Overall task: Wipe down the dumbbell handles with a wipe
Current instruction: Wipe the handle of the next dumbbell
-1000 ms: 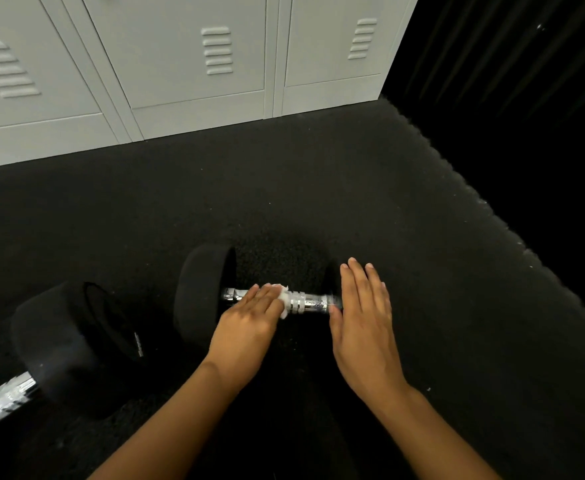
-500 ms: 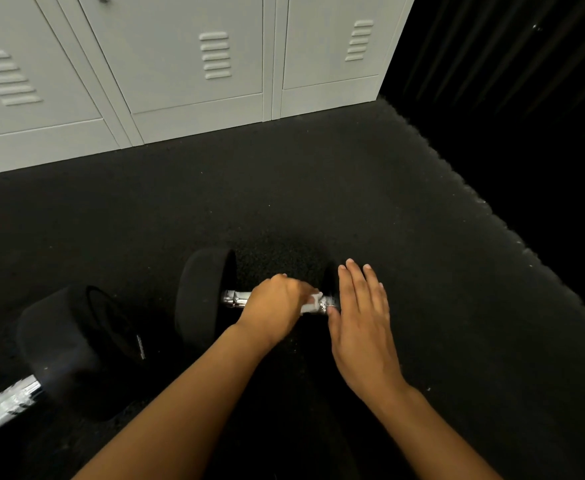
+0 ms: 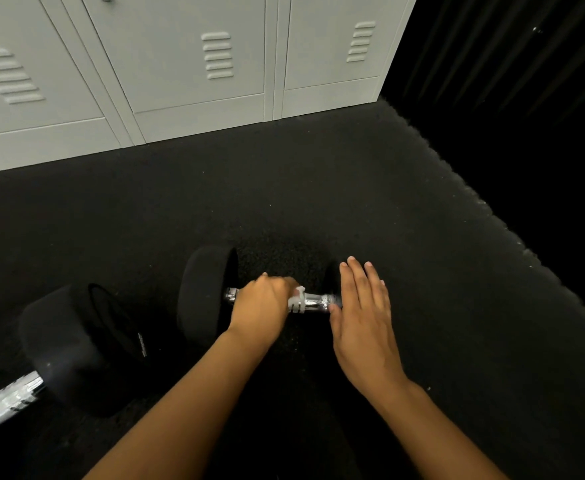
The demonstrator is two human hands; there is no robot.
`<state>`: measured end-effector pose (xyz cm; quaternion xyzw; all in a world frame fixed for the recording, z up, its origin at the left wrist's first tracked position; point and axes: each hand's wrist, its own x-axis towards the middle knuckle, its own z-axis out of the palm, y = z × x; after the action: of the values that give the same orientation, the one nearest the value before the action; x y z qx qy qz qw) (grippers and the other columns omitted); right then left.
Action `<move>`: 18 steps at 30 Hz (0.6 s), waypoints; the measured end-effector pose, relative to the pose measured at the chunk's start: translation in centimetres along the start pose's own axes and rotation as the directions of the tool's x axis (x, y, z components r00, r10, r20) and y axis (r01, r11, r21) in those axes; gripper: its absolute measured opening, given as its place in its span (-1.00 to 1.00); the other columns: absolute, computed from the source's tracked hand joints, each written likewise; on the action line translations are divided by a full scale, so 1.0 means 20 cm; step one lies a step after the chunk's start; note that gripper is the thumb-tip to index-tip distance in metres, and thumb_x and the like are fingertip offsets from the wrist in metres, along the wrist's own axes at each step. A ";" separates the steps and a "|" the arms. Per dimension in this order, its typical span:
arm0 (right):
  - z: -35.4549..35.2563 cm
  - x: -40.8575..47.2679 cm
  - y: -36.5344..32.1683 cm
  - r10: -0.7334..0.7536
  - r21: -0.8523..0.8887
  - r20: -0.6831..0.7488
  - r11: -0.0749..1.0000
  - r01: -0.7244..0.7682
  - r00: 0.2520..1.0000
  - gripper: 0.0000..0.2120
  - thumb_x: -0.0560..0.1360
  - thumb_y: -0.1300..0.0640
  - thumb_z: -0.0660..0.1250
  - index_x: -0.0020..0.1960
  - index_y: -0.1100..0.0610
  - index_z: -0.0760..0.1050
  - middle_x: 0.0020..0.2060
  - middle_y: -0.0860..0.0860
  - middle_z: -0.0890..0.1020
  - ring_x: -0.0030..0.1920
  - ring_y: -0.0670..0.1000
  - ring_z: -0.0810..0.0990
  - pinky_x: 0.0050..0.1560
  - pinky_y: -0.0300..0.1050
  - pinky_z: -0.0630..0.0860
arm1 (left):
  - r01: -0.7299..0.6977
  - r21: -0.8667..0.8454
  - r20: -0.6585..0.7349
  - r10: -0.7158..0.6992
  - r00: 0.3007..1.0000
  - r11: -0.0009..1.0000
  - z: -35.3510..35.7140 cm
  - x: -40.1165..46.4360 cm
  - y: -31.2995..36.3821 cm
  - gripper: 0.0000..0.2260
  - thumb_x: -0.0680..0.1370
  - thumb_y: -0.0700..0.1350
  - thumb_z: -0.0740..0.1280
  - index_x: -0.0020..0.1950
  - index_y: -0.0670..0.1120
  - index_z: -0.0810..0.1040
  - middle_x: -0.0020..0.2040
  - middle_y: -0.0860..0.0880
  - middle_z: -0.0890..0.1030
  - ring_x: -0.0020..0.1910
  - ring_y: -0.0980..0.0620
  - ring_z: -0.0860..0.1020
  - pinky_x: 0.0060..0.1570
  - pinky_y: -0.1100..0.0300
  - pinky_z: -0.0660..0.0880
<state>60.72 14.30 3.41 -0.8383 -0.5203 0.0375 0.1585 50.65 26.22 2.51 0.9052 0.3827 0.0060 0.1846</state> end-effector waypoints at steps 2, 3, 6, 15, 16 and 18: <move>-0.01 0.01 0.00 -0.008 0.005 0.012 1.000 0.008 1.000 -0.48 0.57 0.15 0.13 0.47 0.18 0.06 0.47 0.08 0.14 0.48 0.05 -0.04 0.41 -0.03 -0.12 | -0.003 -0.011 -0.021 0.003 1.000 1.000 0.02 -0.02 -0.02 -0.79 0.56 -0.14 0.25 0.17 -0.01 0.53 0.06 -0.05 0.62 0.14 -0.08 0.53 0.05 0.12 0.44; -0.01 0.01 0.00 -0.007 0.000 0.011 1.000 0.007 1.000 -0.49 0.57 0.15 0.13 0.47 0.19 0.07 0.47 0.09 0.14 0.48 0.06 -0.03 0.41 -0.03 -0.12 | -0.051 -0.003 -0.076 0.051 0.996 0.999 0.04 -0.05 -0.03 -0.75 0.53 -0.21 0.29 0.18 -0.04 0.54 0.10 -0.05 0.62 0.17 -0.08 0.53 0.15 0.11 0.43; 0.00 0.00 -0.01 0.015 -0.018 -0.020 1.000 -0.015 1.000 -0.52 0.56 0.15 0.11 0.45 0.21 0.13 0.44 0.11 0.22 0.46 0.10 0.06 0.39 0.01 -0.04 | -0.234 0.058 -0.344 0.240 0.908 0.970 0.13 -0.12 -0.06 -0.75 0.37 -0.32 0.35 -0.01 -0.13 0.65 -0.02 -0.07 0.68 0.00 -0.02 0.64 0.16 0.06 0.44; -0.01 0.00 0.00 -0.004 -0.004 0.009 1.000 0.004 1.000 -0.48 0.56 0.15 0.16 0.46 0.19 0.09 0.46 0.09 0.16 0.47 0.05 -0.01 0.40 -0.02 -0.09 | -0.490 0.126 -0.399 0.496 0.771 0.863 0.18 -0.12 -0.08 -0.72 0.44 -0.28 0.16 -0.06 -0.22 0.66 0.03 -0.15 0.66 0.04 -0.06 0.62 0.17 -0.02 0.42; -0.02 0.00 0.00 -0.007 0.001 0.008 1.000 0.007 1.000 -0.48 0.55 0.15 0.16 0.46 0.19 0.09 0.46 0.09 0.16 0.47 0.05 -0.02 0.40 -0.02 -0.09 | -0.492 0.140 -0.429 0.501 0.752 0.859 0.18 -0.13 -0.12 -0.72 0.44 -0.30 0.16 -0.07 -0.23 0.66 0.03 -0.16 0.66 0.04 -0.06 0.62 0.16 -0.04 0.42; -0.01 0.00 0.00 -0.005 0.007 0.007 1.000 0.005 1.000 -0.47 0.55 0.16 0.17 0.46 0.19 0.08 0.46 0.09 0.15 0.47 0.05 -0.01 0.41 -0.01 -0.09 | -0.470 0.135 -0.467 0.474 0.746 0.873 0.18 -0.14 -0.14 -0.73 0.45 -0.30 0.17 -0.07 -0.24 0.66 0.03 -0.17 0.66 0.04 -0.07 0.62 0.15 -0.05 0.42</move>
<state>60.74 14.21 3.66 -0.8362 -0.5230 0.0417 0.1597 47.32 24.92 -1.52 0.9418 0.1755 0.2778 0.0708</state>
